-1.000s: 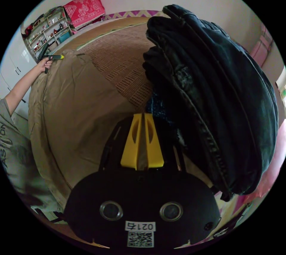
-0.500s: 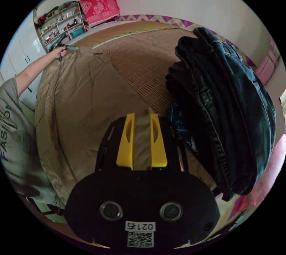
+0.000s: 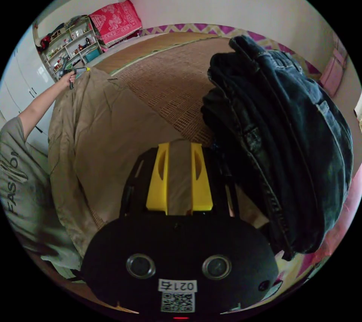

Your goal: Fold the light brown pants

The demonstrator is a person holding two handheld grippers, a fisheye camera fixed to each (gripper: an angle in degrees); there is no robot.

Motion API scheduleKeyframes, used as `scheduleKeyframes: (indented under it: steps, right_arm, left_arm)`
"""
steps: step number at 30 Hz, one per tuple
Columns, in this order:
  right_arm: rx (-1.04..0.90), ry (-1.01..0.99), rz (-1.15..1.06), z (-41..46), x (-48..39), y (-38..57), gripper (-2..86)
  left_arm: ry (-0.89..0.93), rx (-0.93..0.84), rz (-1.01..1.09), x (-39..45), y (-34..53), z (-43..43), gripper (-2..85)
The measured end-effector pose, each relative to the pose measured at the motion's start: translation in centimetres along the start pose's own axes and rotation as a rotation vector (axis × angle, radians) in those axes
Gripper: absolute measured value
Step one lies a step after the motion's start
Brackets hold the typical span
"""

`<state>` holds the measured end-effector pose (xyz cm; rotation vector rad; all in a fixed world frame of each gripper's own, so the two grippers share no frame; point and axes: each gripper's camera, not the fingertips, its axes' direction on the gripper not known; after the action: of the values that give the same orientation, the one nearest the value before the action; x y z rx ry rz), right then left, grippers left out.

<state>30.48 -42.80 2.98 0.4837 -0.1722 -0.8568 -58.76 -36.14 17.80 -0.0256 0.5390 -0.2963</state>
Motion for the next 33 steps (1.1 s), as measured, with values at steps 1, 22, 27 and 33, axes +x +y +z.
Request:
scheduleKeyframes:
  steps: [1, 22, 27, 33]
  right_arm:
    - [0.009, -0.015, -0.008, -1.6, -0.4, 1.1, 8.9]
    - [0.037, 0.025, 0.465, -17.0, -5.2, 36.0, 3.9]
    - [0.048, -0.059, 0.422, -17.8, -4.7, 33.3, -0.7]
    - [-0.022, 0.078, 0.398, -20.7, -1.5, 25.2, -1.0]
  left_arm:
    - [0.001, -0.026, 0.028, 0.0, 0.8, 0.2, -0.6]
    - [0.211, -0.113, 0.406, 14.9, 26.7, -16.8, -0.1]
    - [0.175, -0.147, 0.283, 15.8, 32.0, -16.1, -0.4]
    - [0.186, -0.133, 0.217, 16.6, 35.1, -18.3, -0.8]
